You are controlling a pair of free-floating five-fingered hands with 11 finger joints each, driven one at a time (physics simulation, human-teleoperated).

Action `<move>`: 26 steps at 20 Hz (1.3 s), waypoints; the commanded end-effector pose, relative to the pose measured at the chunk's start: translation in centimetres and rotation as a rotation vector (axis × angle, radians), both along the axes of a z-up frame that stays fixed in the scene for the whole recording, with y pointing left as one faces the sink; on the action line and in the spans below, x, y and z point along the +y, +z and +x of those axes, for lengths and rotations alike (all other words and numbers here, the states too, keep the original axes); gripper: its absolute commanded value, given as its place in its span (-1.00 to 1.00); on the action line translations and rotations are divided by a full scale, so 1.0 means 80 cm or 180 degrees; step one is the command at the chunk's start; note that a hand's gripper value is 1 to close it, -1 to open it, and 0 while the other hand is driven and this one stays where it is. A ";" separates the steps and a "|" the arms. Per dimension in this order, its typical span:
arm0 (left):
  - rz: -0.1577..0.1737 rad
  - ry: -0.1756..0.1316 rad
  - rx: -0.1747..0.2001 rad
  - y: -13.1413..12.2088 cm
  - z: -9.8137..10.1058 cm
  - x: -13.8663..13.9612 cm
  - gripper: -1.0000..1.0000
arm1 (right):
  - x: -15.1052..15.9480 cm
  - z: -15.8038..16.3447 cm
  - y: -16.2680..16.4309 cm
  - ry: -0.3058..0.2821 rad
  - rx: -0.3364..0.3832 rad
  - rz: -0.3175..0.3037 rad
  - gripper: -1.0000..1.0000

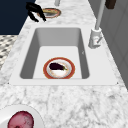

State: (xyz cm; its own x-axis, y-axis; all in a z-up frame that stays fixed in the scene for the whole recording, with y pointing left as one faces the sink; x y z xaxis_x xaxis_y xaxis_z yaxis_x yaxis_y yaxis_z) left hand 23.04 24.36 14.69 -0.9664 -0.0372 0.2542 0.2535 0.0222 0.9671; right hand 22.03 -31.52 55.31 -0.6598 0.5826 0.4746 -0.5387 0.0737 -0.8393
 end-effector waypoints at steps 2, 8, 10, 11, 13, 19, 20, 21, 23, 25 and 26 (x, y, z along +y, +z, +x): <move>0.0000 0.0000 0.0000 0.000 0.000 0.000 0.00 | -0.025 0.046 -0.004 0.0035 0.0000 0.0025 -1.00; 0.0000 0.0000 0.0000 0.000 0.000 0.000 0.00 | -0.043 0.091 -0.005 0.0235 0.0082 0.0154 -1.00; 0.0000 0.0000 0.0000 0.000 0.000 0.000 0.00 | -0.050 0.107 -0.006 0.0317 0.0125 0.0211 -1.00; 0.0000 0.0000 0.0000 0.000 0.000 0.000 0.00 | -0.053 0.114 -0.007 0.0359 0.0145 0.0242 -1.00; 0.0000 0.0000 0.0000 0.000 0.000 0.000 0.00 | -0.059 0.129 -0.007 0.0448 0.0180 0.0298 -1.00; 0.0000 0.0000 0.0000 0.000 0.000 0.000 0.00 | -0.075 0.175 -0.013 0.0726 0.0298 0.0496 -1.00; 0.0000 0.0000 0.0000 0.000 0.000 0.000 0.00 | -0.077 0.183 -0.015 0.0773 0.0318 0.0529 -1.00; 0.0000 0.0000 0.0000 0.000 0.000 0.000 0.00 | -0.080 0.191 -0.016 0.0819 0.0345 0.0568 -1.00; 0.0000 0.0000 0.0000 0.000 0.000 0.000 0.00 | -0.082 0.203 -0.020 0.0919 0.0424 0.0651 -1.00; 0.0000 0.0000 0.0000 0.000 0.000 0.000 0.00 | -0.081 0.207 -0.027 0.1052 0.0534 0.0748 -1.00; 0.0000 0.0000 0.0000 0.000 0.000 0.000 0.00 | -0.080 0.205 -0.031 0.1106 0.0582 0.0799 -1.00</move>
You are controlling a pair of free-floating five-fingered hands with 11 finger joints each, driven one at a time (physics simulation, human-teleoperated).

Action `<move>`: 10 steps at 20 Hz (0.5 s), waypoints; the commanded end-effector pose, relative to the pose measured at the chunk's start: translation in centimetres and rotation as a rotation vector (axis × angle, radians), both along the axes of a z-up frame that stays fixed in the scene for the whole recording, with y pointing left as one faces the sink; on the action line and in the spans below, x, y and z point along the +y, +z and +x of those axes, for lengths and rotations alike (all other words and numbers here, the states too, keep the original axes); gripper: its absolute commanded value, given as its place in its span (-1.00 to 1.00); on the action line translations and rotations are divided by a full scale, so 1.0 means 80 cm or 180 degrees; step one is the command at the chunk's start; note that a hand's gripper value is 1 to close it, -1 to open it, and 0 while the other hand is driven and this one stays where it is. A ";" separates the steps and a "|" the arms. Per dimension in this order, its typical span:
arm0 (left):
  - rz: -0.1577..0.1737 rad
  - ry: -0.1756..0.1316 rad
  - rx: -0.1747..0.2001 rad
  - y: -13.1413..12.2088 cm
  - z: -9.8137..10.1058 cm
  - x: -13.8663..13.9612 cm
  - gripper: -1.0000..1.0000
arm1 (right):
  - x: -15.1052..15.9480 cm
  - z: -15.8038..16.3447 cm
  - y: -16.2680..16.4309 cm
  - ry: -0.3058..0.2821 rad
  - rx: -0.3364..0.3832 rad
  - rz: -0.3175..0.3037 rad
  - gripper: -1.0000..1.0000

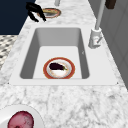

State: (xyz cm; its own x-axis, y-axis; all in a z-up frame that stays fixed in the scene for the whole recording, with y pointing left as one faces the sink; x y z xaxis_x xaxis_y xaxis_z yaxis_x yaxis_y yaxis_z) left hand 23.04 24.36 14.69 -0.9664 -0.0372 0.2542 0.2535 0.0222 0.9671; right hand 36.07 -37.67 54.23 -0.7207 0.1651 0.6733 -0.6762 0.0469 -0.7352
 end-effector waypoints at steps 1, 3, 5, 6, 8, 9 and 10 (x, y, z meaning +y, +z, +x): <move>0.0000 0.0000 0.0000 0.000 0.000 0.000 0.00 | -0.002 0.018 -0.016 -0.0002 0.0131 -0.0002 -1.00; 0.0000 0.0000 0.0000 0.000 0.000 0.000 0.00 | -0.002 0.001 -0.015 0.0065 0.0087 0.0067 -1.00; 0.0000 0.0000 0.0000 0.000 0.000 0.000 0.00 | 0.008 -0.008 -0.007 0.0142 -0.0012 0.0076 -1.00; 0.0000 0.0000 0.0000 0.000 0.000 0.000 0.00 | 0.007 -0.011 -0.005 0.0120 -0.0062 0.0071 -1.00; 0.0000 0.0000 0.0000 0.000 0.000 0.000 0.00 | 0.010 -0.020 -0.005 0.0067 -0.0113 0.0037 -1.00; 0.0000 0.0000 0.0000 0.000 0.000 0.000 0.00 | 0.007 -0.030 -0.005 0.0033 -0.0111 0.0069 -1.00; 0.0000 0.0000 0.0000 0.000 0.000 0.000 0.00 | 0.006 -0.036 -0.008 -0.0124 -0.0070 0.0084 -1.00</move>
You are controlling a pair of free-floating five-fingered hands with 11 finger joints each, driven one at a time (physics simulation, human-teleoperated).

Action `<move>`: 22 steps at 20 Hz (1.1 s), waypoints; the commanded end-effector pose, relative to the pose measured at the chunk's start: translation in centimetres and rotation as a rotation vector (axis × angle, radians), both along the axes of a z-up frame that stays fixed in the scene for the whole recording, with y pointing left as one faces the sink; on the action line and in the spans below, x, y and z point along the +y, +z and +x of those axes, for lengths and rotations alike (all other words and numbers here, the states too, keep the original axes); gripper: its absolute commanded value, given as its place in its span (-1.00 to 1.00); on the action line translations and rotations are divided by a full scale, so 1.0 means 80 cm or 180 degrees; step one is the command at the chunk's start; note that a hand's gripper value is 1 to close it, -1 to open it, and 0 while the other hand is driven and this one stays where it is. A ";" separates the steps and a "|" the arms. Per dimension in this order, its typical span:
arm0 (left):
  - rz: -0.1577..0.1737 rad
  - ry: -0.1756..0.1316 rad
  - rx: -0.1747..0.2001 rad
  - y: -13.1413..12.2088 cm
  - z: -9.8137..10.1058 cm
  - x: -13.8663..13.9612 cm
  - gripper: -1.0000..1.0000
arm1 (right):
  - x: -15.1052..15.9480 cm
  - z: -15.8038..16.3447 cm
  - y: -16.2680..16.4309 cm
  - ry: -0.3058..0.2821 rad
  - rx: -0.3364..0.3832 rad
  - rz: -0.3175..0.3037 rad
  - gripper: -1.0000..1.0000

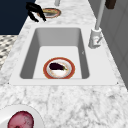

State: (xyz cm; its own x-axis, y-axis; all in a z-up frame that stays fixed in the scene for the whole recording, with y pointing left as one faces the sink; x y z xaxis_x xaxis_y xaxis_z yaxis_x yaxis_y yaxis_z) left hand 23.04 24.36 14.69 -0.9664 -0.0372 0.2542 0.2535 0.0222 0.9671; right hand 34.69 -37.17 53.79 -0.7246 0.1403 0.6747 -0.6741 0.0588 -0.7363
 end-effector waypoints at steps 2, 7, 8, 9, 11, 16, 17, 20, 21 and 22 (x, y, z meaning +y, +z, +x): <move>0.0000 0.0000 0.0000 0.000 0.000 0.000 0.00 | 0.005 -0.024 -0.006 -0.0363 -0.0048 -0.0025 -1.00; 0.0000 0.0000 0.0000 0.000 0.000 0.000 0.00 | 0.017 -0.051 -0.021 -0.0513 0.0015 -0.0094 -1.00; 0.0000 0.0000 0.0000 0.000 0.000 0.000 0.00 | 0.019 -0.057 -0.025 -0.0547 0.0019 -0.0113 -1.00; 0.0000 0.0000 0.0000 0.000 0.000 0.000 0.00 | 0.022 -0.062 -0.028 -0.0575 0.0022 -0.0133 -1.00; 0.0000 0.0000 0.0000 0.000 0.000 0.000 0.00 | 0.031 -0.068 -0.034 -0.0608 0.0028 -0.0194 -1.00; 0.0000 0.0000 0.0000 0.000 0.000 0.000 0.00 | 0.059 -0.075 -0.060 -0.0641 0.0098 -0.0385 -1.00; 0.0000 0.0000 0.0000 0.000 0.000 0.000 0.00 | 0.065 -0.074 -0.065 -0.0661 0.0109 -0.0411 -1.00; 0.0000 0.0000 0.0000 0.000 0.000 0.000 0.00 | 0.074 -0.070 -0.066 -0.0775 0.0039 -0.0477 -1.00; 0.0000 0.0000 0.0000 0.000 0.000 0.000 0.00 | 0.078 -0.066 -0.067 -0.0806 -0.0009 -0.0518 -1.00; 0.0000 0.0000 0.0000 0.000 0.000 0.000 0.00 | 0.082 -0.061 -0.068 -0.0823 -0.0058 -0.0573 -1.00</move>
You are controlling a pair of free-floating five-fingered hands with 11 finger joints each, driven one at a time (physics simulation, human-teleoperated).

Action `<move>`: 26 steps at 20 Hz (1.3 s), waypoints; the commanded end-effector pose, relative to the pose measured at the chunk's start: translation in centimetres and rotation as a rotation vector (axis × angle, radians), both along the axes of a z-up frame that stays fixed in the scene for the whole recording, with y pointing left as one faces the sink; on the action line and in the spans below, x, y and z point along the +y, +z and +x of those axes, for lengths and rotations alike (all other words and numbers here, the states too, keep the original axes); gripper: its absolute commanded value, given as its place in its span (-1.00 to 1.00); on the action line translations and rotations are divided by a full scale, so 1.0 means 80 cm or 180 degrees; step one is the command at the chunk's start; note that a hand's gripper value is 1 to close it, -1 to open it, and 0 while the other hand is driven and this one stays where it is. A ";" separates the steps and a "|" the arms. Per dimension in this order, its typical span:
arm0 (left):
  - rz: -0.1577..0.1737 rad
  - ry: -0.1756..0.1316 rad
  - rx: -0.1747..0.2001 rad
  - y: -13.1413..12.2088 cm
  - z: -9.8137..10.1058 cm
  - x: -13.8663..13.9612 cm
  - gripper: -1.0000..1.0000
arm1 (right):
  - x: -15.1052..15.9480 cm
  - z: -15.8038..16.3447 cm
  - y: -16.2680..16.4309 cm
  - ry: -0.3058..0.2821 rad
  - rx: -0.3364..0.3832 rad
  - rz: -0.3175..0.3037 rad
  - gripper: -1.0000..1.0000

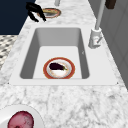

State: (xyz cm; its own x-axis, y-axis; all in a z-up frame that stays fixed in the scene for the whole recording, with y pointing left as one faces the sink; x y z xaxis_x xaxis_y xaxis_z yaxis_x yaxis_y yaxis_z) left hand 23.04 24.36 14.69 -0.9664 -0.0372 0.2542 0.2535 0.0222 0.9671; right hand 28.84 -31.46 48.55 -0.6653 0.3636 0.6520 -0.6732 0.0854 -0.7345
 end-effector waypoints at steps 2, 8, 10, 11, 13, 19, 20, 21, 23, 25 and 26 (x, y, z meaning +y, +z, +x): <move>0.0000 0.0000 0.0000 0.000 0.000 0.000 0.00 | 0.017 0.018 -0.003 -0.0235 -0.0197 -0.0301 -1.00; 0.0000 0.0000 0.0000 0.000 0.000 0.000 0.00 | 0.038 0.032 -0.013 -0.0379 -0.0286 -0.0680 -1.00; 0.0000 0.0000 0.0000 0.000 0.000 0.000 0.00 | 0.046 0.037 -0.017 -0.0462 -0.0316 -0.0780 -1.00; 0.0000 0.0000 0.0000 0.000 0.000 0.000 0.00 | 0.051 0.039 -0.019 -0.0504 -0.0333 -0.0833 -1.00; 0.0000 0.0000 0.0000 0.000 0.000 0.000 0.00 | 0.060 0.047 -0.022 -0.0563 -0.0368 -0.0943 -1.00; 0.0000 0.0000 0.0000 0.000 0.000 0.000 0.00 | 0.085 0.067 -0.028 -0.0736 -0.0511 -0.1282 -1.00; 0.0000 0.0000 0.0000 0.000 0.000 0.000 0.00 | 0.089 0.072 -0.028 -0.0763 -0.0546 -0.1342 -1.00; 0.0000 0.0000 0.0000 0.000 0.000 0.000 0.00 | 0.093 0.076 -0.028 -0.0791 -0.0570 -0.1403 -1.00; 0.0000 0.0000 0.0000 0.000 0.000 0.000 0.00 | 0.100 0.085 -0.029 -0.0857 -0.0621 -0.1521 -1.00; 0.0000 0.0000 0.0000 0.000 0.000 0.000 0.00 | 0.108 0.092 -0.030 -0.0958 -0.0685 -0.1619 -1.00; 0.0000 0.0000 0.0000 0.000 0.000 0.000 0.00 | 0.110 0.092 -0.032 -0.1034 -0.0718 -0.1673 -1.00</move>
State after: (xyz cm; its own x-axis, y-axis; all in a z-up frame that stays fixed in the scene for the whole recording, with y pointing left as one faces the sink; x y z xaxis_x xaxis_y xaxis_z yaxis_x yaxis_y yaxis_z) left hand 23.04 24.36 14.69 -0.9664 -0.0372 0.2542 0.2535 0.0222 0.9671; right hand 34.73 -23.59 45.94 -0.5521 0.7652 0.3312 -0.5815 -0.0686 -0.8107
